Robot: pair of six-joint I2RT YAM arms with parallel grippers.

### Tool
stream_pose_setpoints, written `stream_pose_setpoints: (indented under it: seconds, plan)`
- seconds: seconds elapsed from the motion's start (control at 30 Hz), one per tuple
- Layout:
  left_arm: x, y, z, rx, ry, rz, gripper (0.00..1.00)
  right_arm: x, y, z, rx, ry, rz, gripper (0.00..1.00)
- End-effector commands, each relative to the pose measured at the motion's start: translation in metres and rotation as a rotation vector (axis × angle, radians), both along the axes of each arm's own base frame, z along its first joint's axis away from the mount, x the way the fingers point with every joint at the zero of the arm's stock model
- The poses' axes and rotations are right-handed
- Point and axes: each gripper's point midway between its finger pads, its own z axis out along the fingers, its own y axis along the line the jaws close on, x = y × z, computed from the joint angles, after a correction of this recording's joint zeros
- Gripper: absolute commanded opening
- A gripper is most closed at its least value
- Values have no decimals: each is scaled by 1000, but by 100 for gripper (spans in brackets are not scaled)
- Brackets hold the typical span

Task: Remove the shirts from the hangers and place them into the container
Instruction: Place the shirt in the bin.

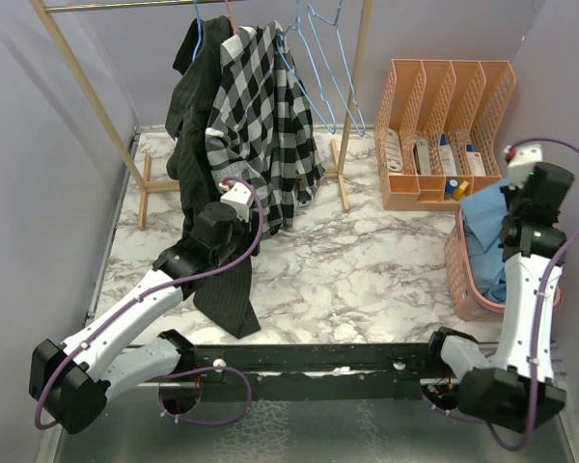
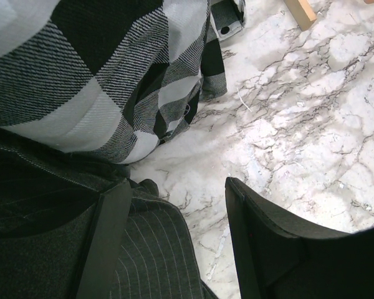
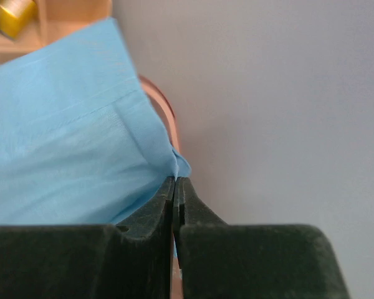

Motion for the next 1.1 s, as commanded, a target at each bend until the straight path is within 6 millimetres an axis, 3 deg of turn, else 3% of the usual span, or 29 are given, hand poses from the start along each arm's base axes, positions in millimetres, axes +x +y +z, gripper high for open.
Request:
stream_pose_setpoints:
  seconds: [0.0, 0.07, 0.33, 0.5, 0.63, 0.73, 0.8, 0.93, 1.07]
  plan:
    - [-2, 0, 7, -21, -19, -4, 64, -15, -39, -50, 181, 58, 18, 1]
    - [-2, 0, 6, -23, -16, -5, 64, -24, -41, -75, 248, 110, 48, 1]
    - [-1, -3, 4, -23, -4, -16, 64, -51, -4, -158, 359, 339, 214, 1]
    - [-1, -5, -1, -19, 9, -20, 64, -72, -5, -219, 384, 498, 190, 1]
    - [-1, -5, -2, -17, 12, -21, 64, -78, -5, -244, 404, 543, 185, 3]
    - [-1, -4, -3, -13, 14, -18, 64, -69, -3, -238, 440, 518, 186, 13]
    - [-1, -4, -3, -13, 15, -17, 65, -58, -1, -222, 468, 474, 198, 28]
    - [0, -5, -4, -10, 16, -18, 65, -34, 6, -169, 505, 363, 255, 50]
    - [0, -4, -4, -8, 16, -17, 65, -20, 13, -118, 505, 280, 317, 55]
